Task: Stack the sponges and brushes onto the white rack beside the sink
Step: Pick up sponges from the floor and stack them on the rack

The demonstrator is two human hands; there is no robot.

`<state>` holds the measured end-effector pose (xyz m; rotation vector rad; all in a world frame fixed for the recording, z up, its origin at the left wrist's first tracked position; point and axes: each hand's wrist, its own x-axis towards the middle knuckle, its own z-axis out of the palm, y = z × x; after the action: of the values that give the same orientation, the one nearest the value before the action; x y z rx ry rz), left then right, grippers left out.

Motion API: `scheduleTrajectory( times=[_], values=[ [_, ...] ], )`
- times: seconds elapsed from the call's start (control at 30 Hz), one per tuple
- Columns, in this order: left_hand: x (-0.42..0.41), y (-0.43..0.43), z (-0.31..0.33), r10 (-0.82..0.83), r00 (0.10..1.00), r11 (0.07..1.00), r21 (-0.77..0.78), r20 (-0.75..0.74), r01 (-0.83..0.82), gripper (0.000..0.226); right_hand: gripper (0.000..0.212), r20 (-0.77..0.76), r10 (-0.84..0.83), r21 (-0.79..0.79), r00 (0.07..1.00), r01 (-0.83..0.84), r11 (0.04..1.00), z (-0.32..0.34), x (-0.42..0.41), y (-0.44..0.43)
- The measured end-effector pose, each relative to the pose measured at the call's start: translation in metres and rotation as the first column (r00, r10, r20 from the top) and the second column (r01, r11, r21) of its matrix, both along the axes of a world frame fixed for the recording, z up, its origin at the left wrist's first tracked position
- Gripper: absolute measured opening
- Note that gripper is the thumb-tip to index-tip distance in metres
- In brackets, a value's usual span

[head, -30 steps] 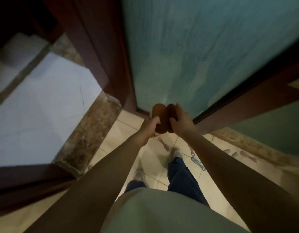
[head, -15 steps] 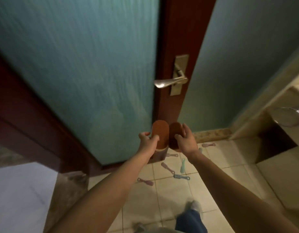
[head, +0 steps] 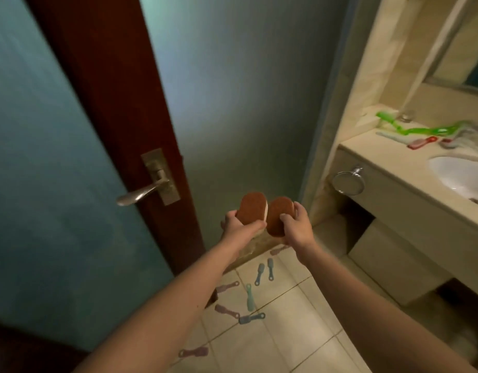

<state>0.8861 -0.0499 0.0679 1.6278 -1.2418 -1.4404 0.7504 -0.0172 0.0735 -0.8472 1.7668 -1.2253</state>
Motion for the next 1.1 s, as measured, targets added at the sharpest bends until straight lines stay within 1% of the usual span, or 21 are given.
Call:
scheduleTrajectory(
  times=[0.1, 0.17, 0.23, 0.33, 0.37, 0.43, 0.5, 0.6, 0.63, 0.73, 0.77, 0.87, 0.9, 1.0, 1.1],
  values=[
    [-0.06, -0.003, 0.013, -0.077, 0.997, 0.997, -0.016, 0.023, 0.077, 0.081, 0.048, 0.066, -0.07, 0.007, 0.995, 0.069, 0.998, 0.01, -0.06, 0.001],
    [-0.102, -0.004, 0.021, -0.109, 0.994, 0.993, -0.038, 0.007, 0.109, 0.077, 0.046, 0.089, -0.122, 0.013, 0.989, 0.121, 0.993, 0.014, -0.102, 0.001],
    [-0.143, -0.004, 0.026, -0.146, 0.987, 0.989, -0.039, -0.061, 0.143, 0.072, 0.043, 0.105, -0.191, 0.033, 0.976, 0.189, 0.981, 0.018, -0.143, 0.002],
    [-0.203, 0.0, 0.035, -0.193, 0.966, 0.981, -0.025, -0.169, 0.192, 0.065, 0.031, 0.133, -0.286, 0.063, 0.949, 0.28, 0.958, 0.022, -0.204, 0.003],
    [-0.223, 0.001, 0.038, -0.21, 0.958, 0.977, -0.021, -0.193, 0.21, 0.065, 0.031, 0.149, -0.308, 0.067, 0.94, 0.301, 0.951, 0.024, -0.222, 0.004],
    [-0.262, 0.004, 0.042, -0.24, 0.939, 0.969, -0.011, -0.244, 0.245, 0.064, 0.031, 0.187, -0.346, 0.055, 0.919, 0.342, 0.938, 0.028, -0.257, 0.009],
    [-0.297, 0.007, 0.046, -0.275, 0.917, 0.958, 0.002, -0.288, 0.288, 0.062, 0.023, 0.204, -0.378, 0.026, 0.903, 0.38, 0.924, 0.032, -0.287, 0.017],
    [-0.346, 0.01, 0.049, -0.345, 0.885, 0.933, -0.016, -0.313, 0.359, 0.06, 0.023, 0.206, -0.383, -0.025, 0.901, 0.396, 0.918, 0.042, -0.328, 0.031],
    [-0.362, 0.012, 0.05, -0.366, 0.873, 0.926, -0.028, -0.322, 0.378, 0.06, 0.026, 0.202, -0.377, -0.04, 0.904, 0.392, 0.919, 0.045, -0.341, 0.036],
    [-0.403, 0.017, 0.054, -0.419, 0.842, 0.903, -0.059, -0.338, 0.426, 0.056, 0.049, 0.171, -0.384, -0.052, 0.907, 0.398, 0.916, 0.055, -0.376, 0.05],
    [-0.416, 0.019, 0.056, -0.442, 0.832, 0.893, -0.073, -0.334, 0.445, 0.055, 0.051, 0.151, -0.379, -0.058, 0.913, 0.391, 0.918, 0.058, -0.386, 0.055],
    [-0.455, 0.015, 0.058, -0.507, 0.803, 0.86, -0.111, -0.313, 0.499, 0.054, 0.043, 0.1, -0.356, -0.121, 0.929, 0.367, 0.922, 0.063, -0.419, 0.068],
    [-0.468, 0.014, 0.059, -0.527, 0.793, 0.847, -0.116, -0.306, 0.518, 0.054, 0.044, 0.084, -0.362, -0.136, 0.928, 0.371, 0.919, 0.065, -0.429, 0.071],
    [-0.51, 0.009, 0.06, -0.597, 0.75, 0.8, -0.138, -0.286, 0.584, 0.056, 0.058, 0.015, -0.392, -0.155, 0.92, 0.39, 0.908, 0.07, -0.464, 0.078],
    [-0.555, 0.002, 0.062, -0.671, 0.683, 0.738, -0.17, -0.287, 0.653, 0.053, 0.075, 0.03, -0.482, -0.187, 0.876, 0.478, 0.858, 0.075, -0.503, 0.08]
  ],
)
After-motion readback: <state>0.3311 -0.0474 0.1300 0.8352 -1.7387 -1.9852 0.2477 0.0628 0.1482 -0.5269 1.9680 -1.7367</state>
